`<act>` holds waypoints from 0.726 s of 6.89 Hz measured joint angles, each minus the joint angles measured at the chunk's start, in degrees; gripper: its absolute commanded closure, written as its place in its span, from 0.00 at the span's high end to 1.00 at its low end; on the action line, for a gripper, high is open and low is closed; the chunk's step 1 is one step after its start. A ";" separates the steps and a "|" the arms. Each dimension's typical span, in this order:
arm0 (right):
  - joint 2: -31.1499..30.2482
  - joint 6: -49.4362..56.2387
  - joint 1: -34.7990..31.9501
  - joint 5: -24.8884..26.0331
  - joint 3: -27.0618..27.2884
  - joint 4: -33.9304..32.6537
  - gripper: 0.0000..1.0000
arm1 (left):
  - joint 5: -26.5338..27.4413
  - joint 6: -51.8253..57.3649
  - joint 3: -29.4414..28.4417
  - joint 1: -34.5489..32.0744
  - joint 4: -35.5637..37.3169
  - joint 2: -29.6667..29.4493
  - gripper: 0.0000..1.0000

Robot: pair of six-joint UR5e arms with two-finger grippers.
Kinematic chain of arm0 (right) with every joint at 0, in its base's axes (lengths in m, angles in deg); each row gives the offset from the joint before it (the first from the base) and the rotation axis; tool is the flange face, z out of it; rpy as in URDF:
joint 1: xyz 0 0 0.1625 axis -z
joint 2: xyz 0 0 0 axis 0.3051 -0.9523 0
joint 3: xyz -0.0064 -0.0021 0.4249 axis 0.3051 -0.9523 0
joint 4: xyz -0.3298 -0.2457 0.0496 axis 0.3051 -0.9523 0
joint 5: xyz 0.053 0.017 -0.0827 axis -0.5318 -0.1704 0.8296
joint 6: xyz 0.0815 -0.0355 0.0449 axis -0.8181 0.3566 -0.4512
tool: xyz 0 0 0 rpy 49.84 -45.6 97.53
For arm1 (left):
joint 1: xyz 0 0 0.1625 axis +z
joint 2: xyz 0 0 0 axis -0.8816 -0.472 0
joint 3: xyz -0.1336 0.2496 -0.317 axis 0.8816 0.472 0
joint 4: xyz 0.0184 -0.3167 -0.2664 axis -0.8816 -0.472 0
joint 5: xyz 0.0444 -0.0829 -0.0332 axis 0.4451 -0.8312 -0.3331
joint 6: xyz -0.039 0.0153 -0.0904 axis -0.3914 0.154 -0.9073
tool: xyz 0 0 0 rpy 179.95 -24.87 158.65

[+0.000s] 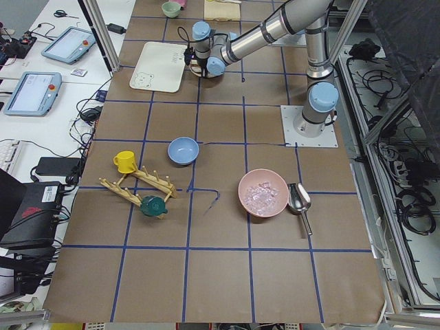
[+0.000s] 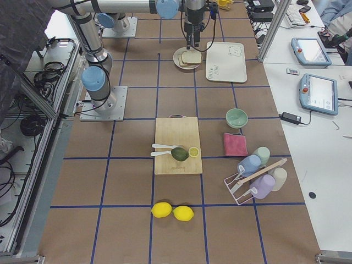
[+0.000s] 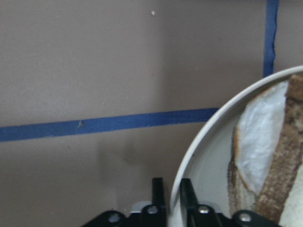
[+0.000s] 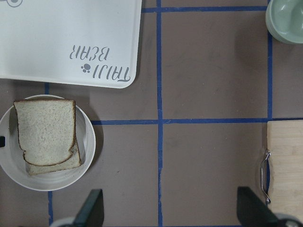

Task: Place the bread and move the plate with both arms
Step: 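Slide the plate with the left gripper onto the white bear tray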

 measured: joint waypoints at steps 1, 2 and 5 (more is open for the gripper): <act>0.00 0.00 0.00 -0.04 0.01 0.00 1.00 | -1.20 -1.26 -1.19 0.13 -0.60 0.78 0.00; 0.00 0.00 0.00 -0.05 0.02 0.00 1.00 | -2.30 -2.33 -2.74 0.51 -2.46 1.76 0.00; 0.00 0.00 0.00 -0.04 0.10 0.06 1.00 | -5.50 -1.00 -10.99 5.09 -10.41 1.47 0.00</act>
